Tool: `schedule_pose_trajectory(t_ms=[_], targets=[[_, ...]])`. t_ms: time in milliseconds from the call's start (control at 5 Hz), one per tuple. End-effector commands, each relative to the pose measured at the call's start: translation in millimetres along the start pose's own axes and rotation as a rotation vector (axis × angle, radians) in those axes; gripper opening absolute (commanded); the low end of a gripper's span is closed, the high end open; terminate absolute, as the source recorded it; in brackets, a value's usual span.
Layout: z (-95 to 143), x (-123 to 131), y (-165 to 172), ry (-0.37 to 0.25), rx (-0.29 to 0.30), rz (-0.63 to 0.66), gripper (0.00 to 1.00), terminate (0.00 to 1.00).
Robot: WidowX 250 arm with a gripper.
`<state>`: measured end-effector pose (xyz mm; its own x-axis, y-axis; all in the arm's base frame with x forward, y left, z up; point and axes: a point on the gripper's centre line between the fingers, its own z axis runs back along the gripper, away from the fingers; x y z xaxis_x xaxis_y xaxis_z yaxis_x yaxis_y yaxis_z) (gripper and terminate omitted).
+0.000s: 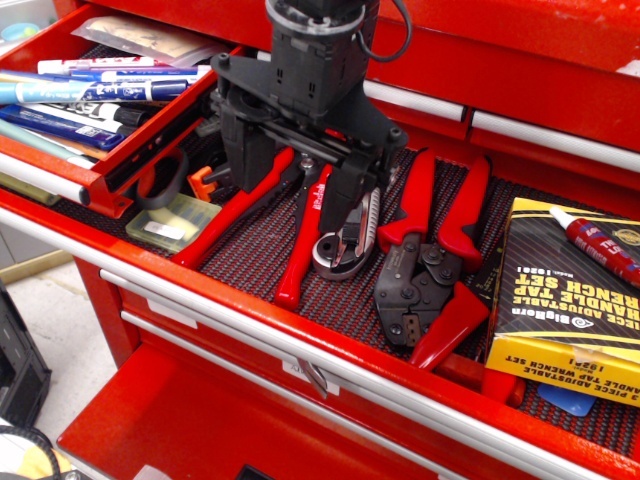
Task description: Pick up glue and put into drawer
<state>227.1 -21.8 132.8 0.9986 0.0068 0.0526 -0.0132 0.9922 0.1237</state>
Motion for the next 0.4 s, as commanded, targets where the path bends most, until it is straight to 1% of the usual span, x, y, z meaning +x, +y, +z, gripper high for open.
schedule_pose_trajectory(t_ms=[0, 200], targets=[[0, 0, 0, 0.0, 0.0, 0.0, 1.0, 0.0], [14, 2, -18, 0.052, 0.019, 0.188, 1.0, 0.0]])
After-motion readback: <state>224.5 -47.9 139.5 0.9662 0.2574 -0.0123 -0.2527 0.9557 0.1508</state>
